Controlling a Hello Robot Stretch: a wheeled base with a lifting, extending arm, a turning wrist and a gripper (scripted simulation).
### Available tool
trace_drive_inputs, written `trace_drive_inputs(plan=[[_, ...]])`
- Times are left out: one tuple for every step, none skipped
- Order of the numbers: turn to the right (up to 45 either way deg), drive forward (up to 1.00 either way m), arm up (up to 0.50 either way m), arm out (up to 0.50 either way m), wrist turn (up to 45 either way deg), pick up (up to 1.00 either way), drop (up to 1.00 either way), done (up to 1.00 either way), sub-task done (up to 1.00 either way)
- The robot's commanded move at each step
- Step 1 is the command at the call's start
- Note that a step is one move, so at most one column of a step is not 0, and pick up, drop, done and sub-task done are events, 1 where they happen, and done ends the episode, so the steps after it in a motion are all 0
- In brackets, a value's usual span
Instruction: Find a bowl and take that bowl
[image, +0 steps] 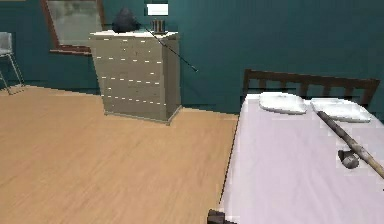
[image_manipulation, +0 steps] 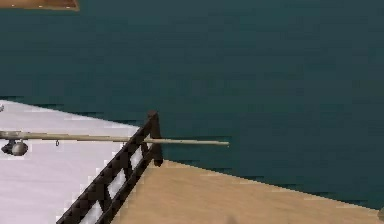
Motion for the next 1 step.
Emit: trace_drive_inputs(plan=[[-45.0, 0.0, 0.0, 0.0, 0.0, 0.0, 0.0, 0.0, 0.0]])
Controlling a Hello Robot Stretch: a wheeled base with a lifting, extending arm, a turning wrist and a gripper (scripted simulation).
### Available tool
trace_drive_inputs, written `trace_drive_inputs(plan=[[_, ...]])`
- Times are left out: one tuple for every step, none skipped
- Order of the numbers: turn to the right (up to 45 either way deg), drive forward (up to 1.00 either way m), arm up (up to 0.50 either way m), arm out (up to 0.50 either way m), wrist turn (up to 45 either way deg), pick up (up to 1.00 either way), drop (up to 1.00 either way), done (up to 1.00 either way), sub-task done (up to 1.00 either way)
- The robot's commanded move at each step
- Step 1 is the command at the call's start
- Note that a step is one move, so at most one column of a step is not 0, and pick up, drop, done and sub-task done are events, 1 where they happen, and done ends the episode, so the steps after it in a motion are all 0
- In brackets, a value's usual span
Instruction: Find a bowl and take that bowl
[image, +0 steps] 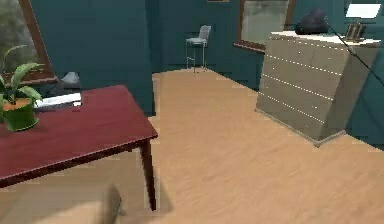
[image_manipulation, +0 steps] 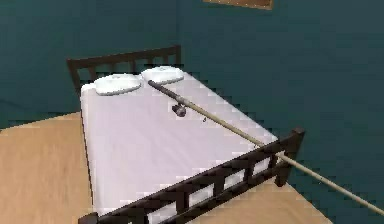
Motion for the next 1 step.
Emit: trace_drive_inputs(plan=[[-45.0, 0.0, 0.0, 0.0, 0.0, 0.0, 0.0, 0.0, 0.0]])
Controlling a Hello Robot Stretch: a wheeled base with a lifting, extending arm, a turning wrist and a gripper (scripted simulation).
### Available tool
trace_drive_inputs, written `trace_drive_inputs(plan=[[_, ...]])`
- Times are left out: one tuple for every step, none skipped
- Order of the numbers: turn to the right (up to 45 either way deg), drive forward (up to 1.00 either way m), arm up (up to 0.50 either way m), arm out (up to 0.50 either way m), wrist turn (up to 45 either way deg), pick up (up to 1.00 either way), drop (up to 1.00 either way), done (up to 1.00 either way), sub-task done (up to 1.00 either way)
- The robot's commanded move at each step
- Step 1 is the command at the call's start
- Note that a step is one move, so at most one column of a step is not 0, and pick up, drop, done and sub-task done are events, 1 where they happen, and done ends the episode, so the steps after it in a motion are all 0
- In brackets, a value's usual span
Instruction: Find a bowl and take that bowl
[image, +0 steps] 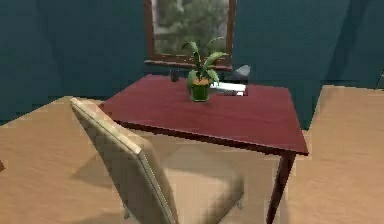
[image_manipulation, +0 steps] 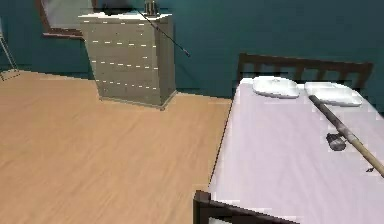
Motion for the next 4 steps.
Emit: trace_drive_inputs(plan=[[-45.0, 0.0, 0.0, 0.0, 0.0, 0.0, 0.0, 0.0, 0.0], [-21.0, 0.0, 0.0, 0.0, 0.0, 0.0, 0.0, 0.0, 0.0], [0.0, 1.0, 0.0, 0.0, 0.0, 0.0, 0.0, 0.0, 0.0], [0.0, 1.0, 0.0, 0.0, 0.0, 0.0, 0.0, 0.0, 0.0]])
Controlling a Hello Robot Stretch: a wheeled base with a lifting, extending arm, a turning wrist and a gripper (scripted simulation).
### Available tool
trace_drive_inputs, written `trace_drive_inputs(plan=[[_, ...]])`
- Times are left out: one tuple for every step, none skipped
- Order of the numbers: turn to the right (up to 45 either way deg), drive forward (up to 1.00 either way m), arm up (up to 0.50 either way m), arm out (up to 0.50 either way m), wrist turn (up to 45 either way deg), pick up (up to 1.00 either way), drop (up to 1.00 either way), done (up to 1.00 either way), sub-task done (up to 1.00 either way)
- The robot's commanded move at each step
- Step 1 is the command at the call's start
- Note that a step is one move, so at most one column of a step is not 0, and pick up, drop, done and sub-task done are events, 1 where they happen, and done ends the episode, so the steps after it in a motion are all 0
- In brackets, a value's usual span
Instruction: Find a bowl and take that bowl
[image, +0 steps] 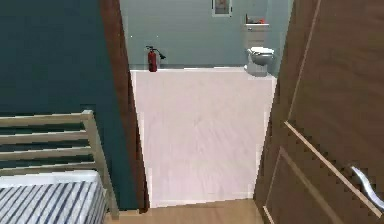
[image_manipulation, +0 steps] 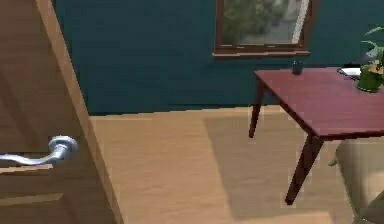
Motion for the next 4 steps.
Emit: trace_drive_inputs(plan=[[0.0, 0.85, 0.0, 0.0, 0.0, 0.0, 0.0, 0.0, 0.0], [15.0, 0.0, 0.0, 0.0, 0.0, 0.0, 0.0, 0.0, 0.0], [0.0, 0.65, 0.0, 0.0, 0.0, 0.0, 0.0, 0.0, 0.0], [-45.0, 0.0, 0.0, 0.0, 0.0, 0.0, 0.0, 0.0, 0.0]])
